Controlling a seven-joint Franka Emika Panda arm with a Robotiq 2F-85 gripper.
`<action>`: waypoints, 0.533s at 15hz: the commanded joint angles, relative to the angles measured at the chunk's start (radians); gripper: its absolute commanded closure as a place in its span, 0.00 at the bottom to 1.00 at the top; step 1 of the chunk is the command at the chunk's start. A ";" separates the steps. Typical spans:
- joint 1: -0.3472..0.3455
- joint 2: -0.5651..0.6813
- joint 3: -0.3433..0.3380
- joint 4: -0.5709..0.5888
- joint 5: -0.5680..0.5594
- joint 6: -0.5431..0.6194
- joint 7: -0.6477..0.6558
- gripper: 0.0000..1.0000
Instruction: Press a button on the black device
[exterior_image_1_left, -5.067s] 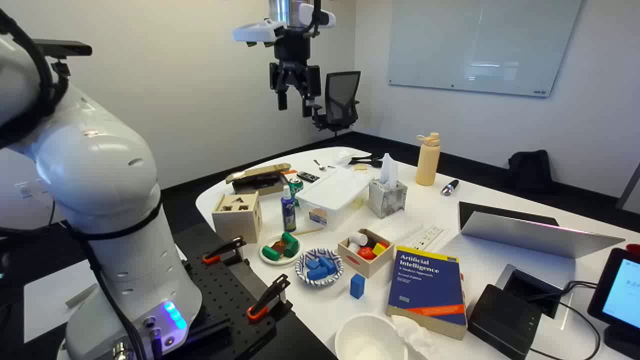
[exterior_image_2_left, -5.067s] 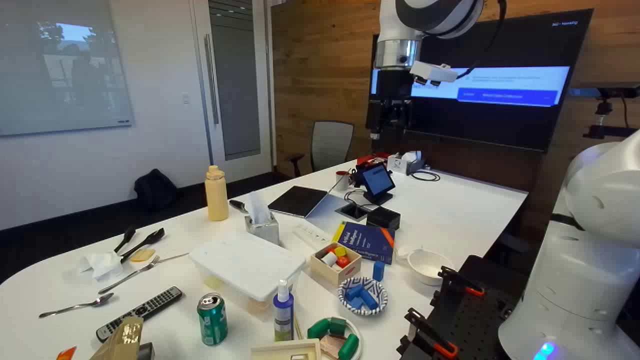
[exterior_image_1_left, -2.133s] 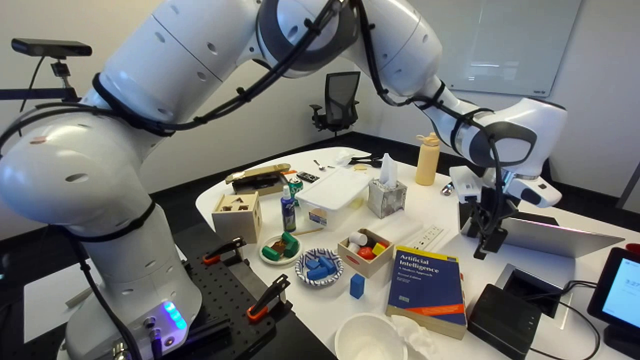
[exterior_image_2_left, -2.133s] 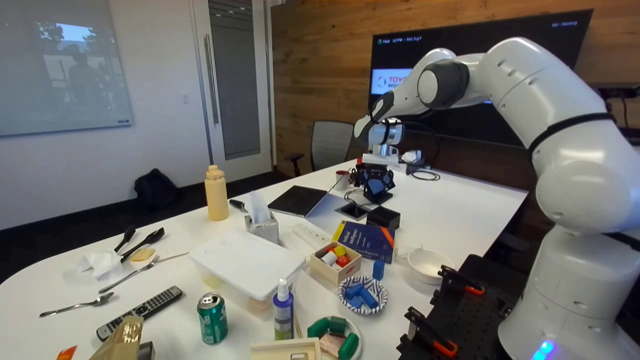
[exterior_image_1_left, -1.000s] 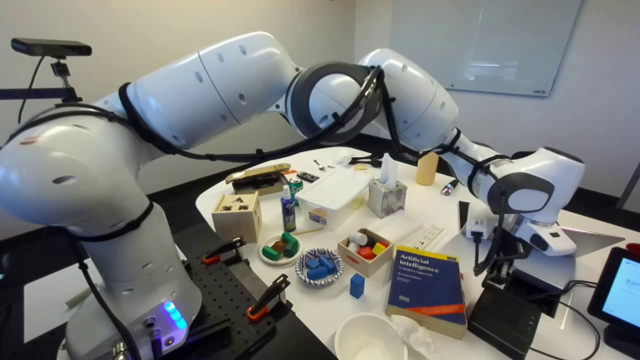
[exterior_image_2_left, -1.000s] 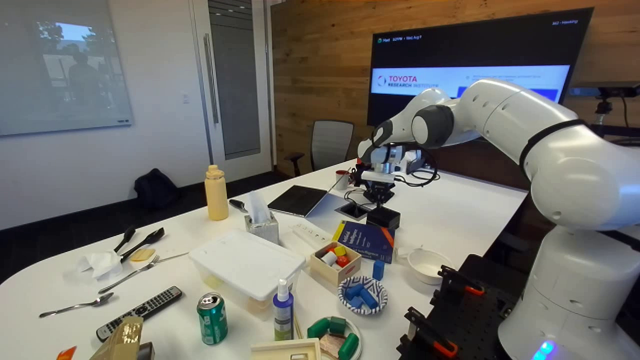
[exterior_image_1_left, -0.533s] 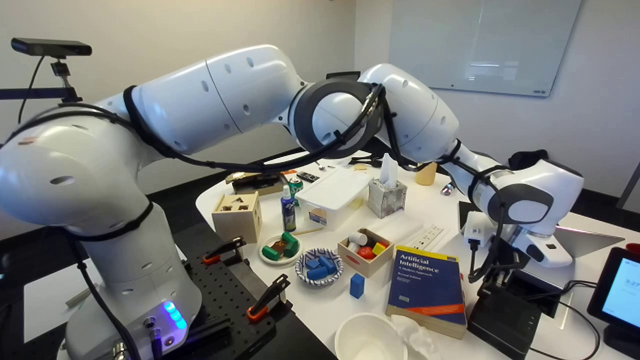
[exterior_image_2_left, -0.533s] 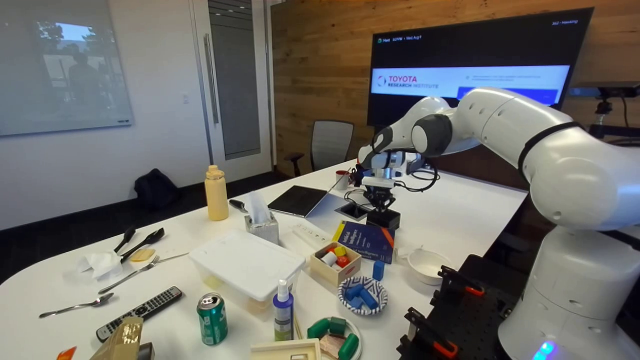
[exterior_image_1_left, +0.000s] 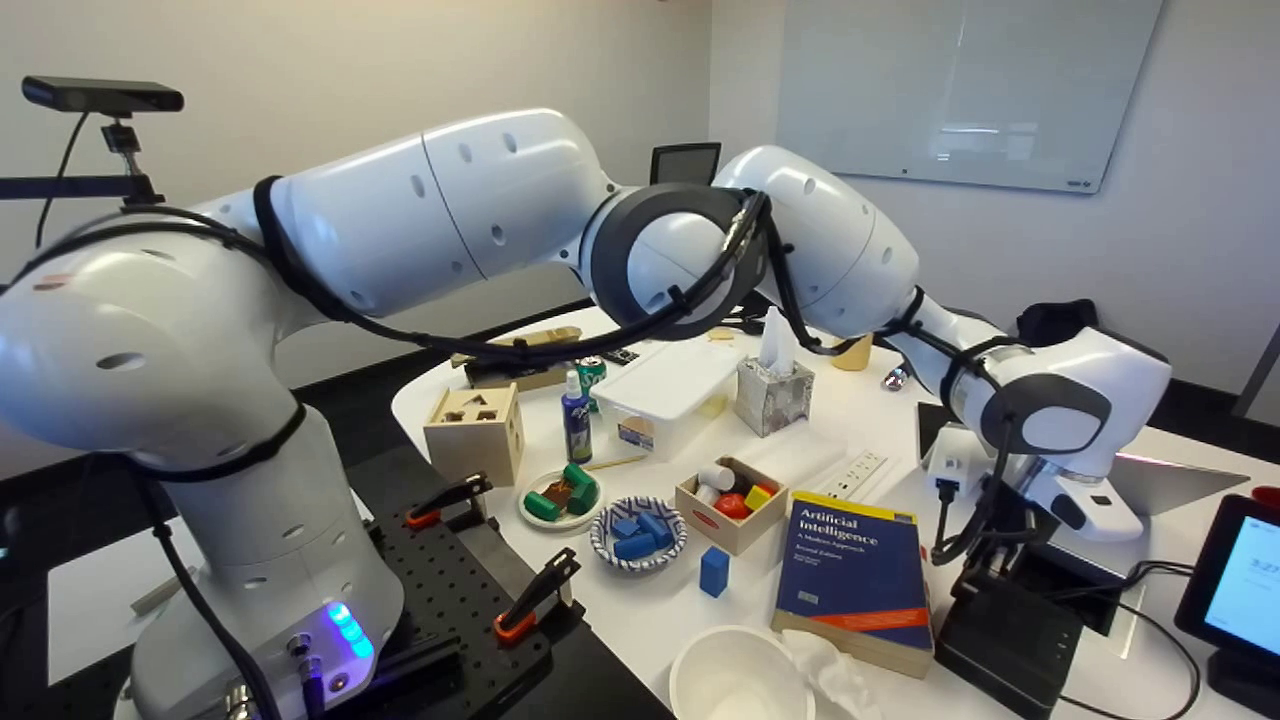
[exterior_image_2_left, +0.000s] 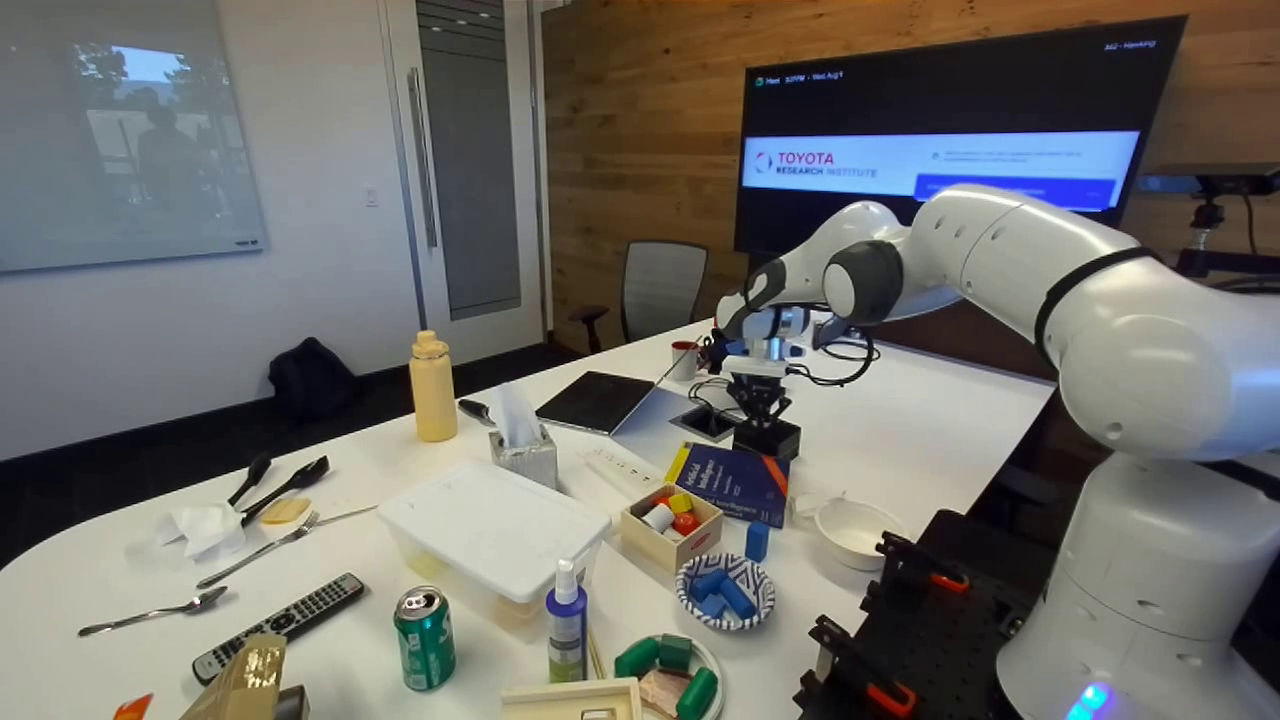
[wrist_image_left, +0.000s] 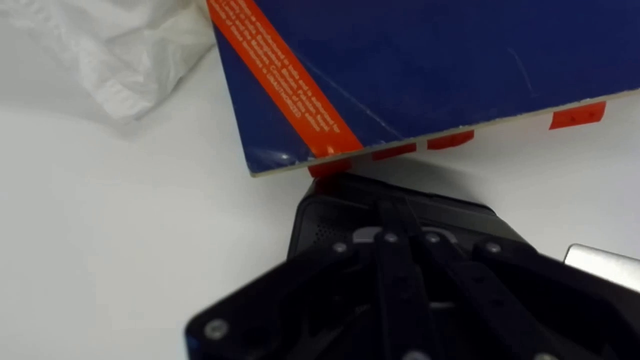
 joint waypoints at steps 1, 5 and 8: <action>-0.017 0.043 -0.002 0.068 -0.006 -0.053 0.037 1.00; -0.018 0.043 -0.006 0.059 -0.001 -0.045 0.033 1.00; -0.018 0.034 0.001 0.052 0.005 -0.038 0.027 1.00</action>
